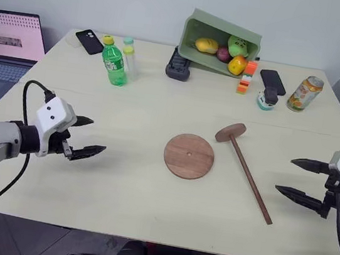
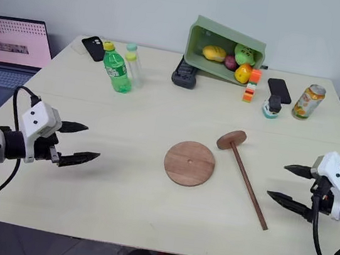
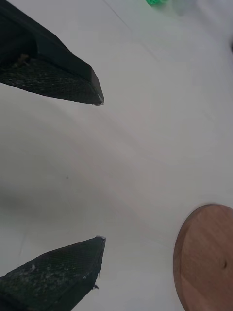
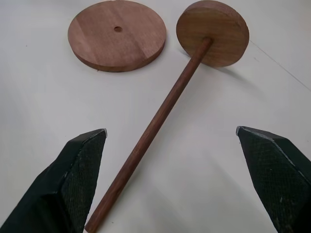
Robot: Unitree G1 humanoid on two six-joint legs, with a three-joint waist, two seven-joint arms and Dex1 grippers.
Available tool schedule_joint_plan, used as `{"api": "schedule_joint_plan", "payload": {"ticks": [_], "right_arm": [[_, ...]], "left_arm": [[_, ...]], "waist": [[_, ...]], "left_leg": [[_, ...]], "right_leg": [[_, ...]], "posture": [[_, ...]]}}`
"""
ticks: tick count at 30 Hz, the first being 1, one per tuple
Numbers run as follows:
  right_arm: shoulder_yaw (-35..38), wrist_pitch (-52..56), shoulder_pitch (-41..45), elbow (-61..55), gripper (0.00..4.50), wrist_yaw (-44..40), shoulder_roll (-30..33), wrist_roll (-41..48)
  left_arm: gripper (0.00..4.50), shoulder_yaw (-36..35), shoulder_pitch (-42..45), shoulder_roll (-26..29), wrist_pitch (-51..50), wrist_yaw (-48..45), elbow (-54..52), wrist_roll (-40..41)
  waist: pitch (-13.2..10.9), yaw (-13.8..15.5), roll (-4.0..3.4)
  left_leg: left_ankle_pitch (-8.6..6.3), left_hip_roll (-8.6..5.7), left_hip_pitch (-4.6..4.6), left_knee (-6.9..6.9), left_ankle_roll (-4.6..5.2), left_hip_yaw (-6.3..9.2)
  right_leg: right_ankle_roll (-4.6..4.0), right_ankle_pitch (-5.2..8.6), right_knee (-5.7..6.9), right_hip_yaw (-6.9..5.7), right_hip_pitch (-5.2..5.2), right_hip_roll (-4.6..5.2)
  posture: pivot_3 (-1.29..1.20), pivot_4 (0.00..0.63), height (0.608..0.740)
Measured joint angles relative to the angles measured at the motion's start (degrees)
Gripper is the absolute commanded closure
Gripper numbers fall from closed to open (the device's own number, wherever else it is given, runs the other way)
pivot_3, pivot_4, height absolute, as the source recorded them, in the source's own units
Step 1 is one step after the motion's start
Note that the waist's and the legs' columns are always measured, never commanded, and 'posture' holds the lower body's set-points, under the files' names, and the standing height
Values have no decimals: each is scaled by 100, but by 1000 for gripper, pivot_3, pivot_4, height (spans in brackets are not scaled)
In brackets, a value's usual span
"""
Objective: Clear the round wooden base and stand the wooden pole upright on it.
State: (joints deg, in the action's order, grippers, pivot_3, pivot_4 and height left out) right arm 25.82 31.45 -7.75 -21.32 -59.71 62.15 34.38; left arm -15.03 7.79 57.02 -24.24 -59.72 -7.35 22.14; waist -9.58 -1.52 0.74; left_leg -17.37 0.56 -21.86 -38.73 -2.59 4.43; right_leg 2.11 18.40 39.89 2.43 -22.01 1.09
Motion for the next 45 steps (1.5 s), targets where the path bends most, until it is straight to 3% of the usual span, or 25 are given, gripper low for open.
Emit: {"api": "schedule_joint_plan", "payload": {"ticks": [11, 16, 21, 24, 28, 33, 38, 45], "right_arm": [[172, 45, -69, -91, 8, 101, -149, -165], [212, 409, 122, -326, 8, 274, -230, 58], [25, 1088, 659, -885, 8, 763, -321, 522], [-262, 1677, 1054, -1002, 8, 1155, -312, 746], [-1043, 2849, 2233, -983, 8, 2202, -650, 862], [-1825, 4115, 3147, -647, 8, 2983, -1068, 918], [-2657, 4836, 4120, 104, 8, 3158, -1219, 659], [-4247, 5278, 5489, 1265, 8, 2622, -1135, 241]], "left_arm": [[0, 230, 224, -91, 106, -88, 94, -68], [0, 509, 729, -179, 72, -237, -198, 53], [0, 1394, 1294, -735, 125, -347, -824, 55], [0, 1930, 1534, -1058, 182, -381, -875, -63], [0, 2603, 1884, -1517, 477, -494, -801, -353], [0, 2933, 2088, -1808, 868, -489, -549, -701], [0, 3169, 2208, -2202, 1211, -441, -358, -981], [0, 3344, 2124, -2506, 1502, -177, -300, -1362]], "waist": [[0, -2, 0], [0, 13, 0], [0, 7, 0], [0, 1, 1], [0, -34, 1], [0, -14, 0], [0, 0, 0], [0, -18, -1]], "left_leg": [[0, 0, -1, 0, 0, 1], [0, -6, -2, -3, 0, 0], [1, -6, -5, -3, -1, -1], [1, -9, -4, -7, -1, -2], [1, -5, -3, -7, -1, -2], [1, -5, -18, -7, -1, 2], [1, -14, -19, -13, 0, 0], [0, -9, -24, -10, 1, 2]], "right_leg": [[0, 0, 0, -1, 0, -1], [0, 0, 0, -1, 1, -4], [0, 0, 1, -1, 2, -7], [1, 0, 2, 1, 2, -8], [0, 0, 4, 2, 1, -14], [0, 0, -1, 1, -10, -12], [0, -1, 2, 1, -11, -4], [0, -1, 3, 0, -24, -4]], "posture": [[0, 150, 740], [0, 150, 740], [0, 150, 740], [0, 150, 740], [0, 150, 740], [0, 150, 740], [0, 150, 740], [0, 150, 740]]}}
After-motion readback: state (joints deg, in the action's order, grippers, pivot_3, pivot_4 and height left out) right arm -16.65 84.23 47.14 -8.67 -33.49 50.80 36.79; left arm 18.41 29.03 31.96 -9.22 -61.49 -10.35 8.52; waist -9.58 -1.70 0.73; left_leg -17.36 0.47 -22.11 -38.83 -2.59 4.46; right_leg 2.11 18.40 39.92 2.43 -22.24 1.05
